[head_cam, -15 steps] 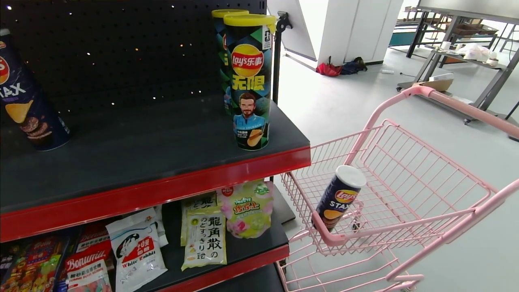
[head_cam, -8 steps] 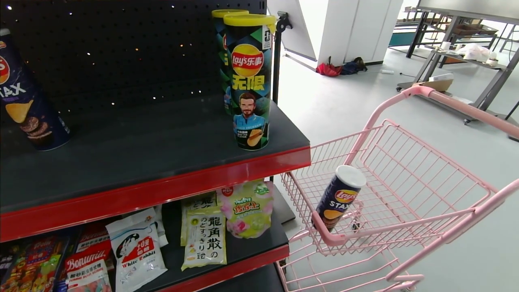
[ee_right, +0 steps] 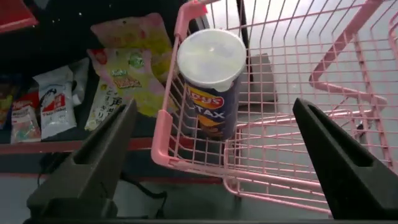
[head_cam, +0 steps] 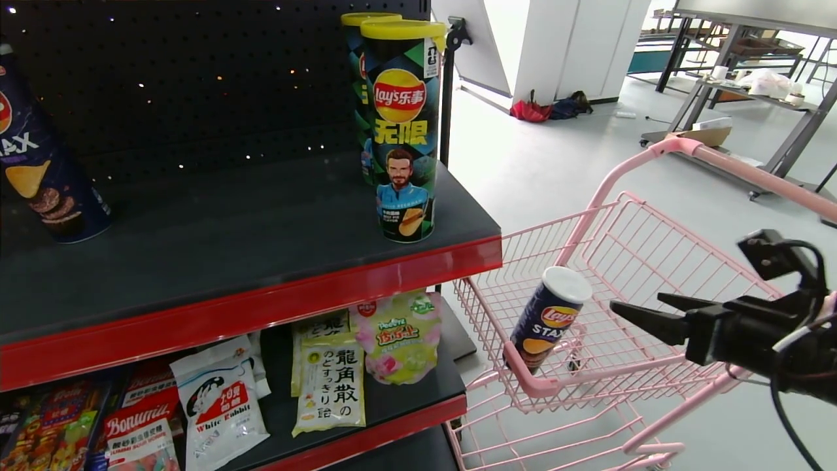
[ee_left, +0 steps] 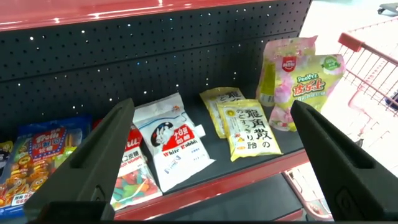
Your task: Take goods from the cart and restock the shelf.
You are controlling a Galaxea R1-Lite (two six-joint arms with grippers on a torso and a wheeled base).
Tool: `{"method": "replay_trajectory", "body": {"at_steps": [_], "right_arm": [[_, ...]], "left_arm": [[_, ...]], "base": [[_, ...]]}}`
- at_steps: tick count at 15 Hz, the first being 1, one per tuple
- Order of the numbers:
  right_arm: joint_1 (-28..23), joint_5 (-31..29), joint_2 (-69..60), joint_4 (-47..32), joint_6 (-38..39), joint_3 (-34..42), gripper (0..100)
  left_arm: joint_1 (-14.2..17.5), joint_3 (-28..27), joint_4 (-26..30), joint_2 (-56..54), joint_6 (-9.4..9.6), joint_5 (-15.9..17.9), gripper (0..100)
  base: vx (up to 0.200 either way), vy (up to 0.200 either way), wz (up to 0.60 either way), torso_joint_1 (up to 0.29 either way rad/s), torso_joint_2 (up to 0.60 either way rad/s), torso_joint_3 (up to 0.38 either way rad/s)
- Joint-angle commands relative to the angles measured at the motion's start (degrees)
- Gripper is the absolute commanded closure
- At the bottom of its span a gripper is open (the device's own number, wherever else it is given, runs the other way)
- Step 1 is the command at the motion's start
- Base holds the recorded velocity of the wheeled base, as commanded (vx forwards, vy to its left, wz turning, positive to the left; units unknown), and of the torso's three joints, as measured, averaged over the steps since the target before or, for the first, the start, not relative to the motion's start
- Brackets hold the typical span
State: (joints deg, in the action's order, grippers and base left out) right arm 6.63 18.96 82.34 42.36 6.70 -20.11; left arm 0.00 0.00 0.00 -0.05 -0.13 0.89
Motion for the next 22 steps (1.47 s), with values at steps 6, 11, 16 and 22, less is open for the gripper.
{"method": "replay_trajectory", "body": {"at_steps": [6,11,16,22], "right_arm": [[0.66,1.61,22.69,13.36,-0.82,-1.07,0],[1.28,1.96,28.14,13.62,-0.73,-6.60,0],[2.95,2.93,33.15,18.63,-0.73,-8.45,0],[5.41,3.02,35.70,19.16,-0.38,-11.17,0]], "left_arm": [[0.00,0.00,0.00,0.05,-0.04,-0.01,0],[0.09,0.00,0.00,0.05,0.40,-0.01,0],[0.09,0.00,0.00,0.05,0.40,-0.01,0],[0.09,0.00,0.00,0.05,0.49,-0.01,0]], "base": [[0.000,0.000,0.00,0.000,0.00,0.000],[0.000,0.000,0.00,0.000,0.00,0.000],[0.000,0.000,0.00,0.000,0.00,0.000],[0.000,0.000,0.00,0.000,0.00,0.000]]}}
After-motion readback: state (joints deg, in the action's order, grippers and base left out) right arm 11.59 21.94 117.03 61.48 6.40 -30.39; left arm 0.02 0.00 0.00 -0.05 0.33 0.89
